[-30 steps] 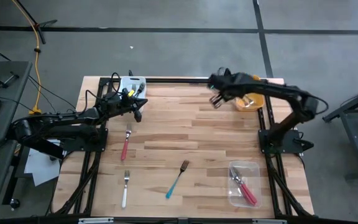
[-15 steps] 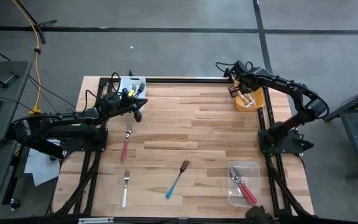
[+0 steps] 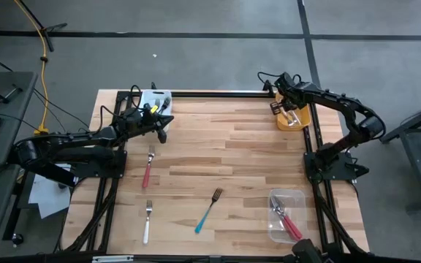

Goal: Sort silverware by color (type)
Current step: Put the top white fork into the yellow bin, then put the light red fork into the transparent bin

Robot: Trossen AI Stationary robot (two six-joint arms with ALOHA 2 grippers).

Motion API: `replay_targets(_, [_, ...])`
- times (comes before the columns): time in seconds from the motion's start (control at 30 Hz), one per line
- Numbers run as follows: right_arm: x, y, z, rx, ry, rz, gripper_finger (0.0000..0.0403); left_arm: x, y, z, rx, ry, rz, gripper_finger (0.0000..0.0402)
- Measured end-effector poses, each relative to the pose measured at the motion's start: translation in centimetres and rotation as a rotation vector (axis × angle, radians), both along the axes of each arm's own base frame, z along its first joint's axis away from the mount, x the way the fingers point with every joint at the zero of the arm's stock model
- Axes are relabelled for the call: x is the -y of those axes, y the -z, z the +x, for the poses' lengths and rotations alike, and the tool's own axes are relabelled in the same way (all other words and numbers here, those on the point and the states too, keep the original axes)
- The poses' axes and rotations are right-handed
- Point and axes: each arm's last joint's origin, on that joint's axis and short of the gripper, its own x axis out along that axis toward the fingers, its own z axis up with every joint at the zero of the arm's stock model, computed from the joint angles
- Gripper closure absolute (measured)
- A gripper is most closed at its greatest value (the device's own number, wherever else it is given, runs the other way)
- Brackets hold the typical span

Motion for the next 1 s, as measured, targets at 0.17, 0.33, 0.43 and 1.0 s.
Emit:
replay_targets(0.17, [0.1, -0.1, 0.1, 0.006, 0.025, -0.019, 0.0355, 0.0, 0.0, 0.0, 0.0, 0.0, 0.0, 0.0401])
replay_targets(0.33, [0.1, -0.2, 0.0, -0.005, 0.005, -0.017, 0.0308, 0.0, 0.0, 0.0, 0.0, 0.0, 0.0, 0.0401])
replay_targets(0.43, [-0.4, -0.8, 0.2, 0.002, -0.019, -0.032, 0.0297, 0.0, 0.0, 0.0, -0.001, 0.001, -0.001, 0.0401])
replay_targets(1.0, [-6.3, -3.7, 4.9, 0.447, -0.526, -0.457, 0.0392, 3.0, 0.0, 1.5, -0.019, 0.186, 0.029, 0.0401])
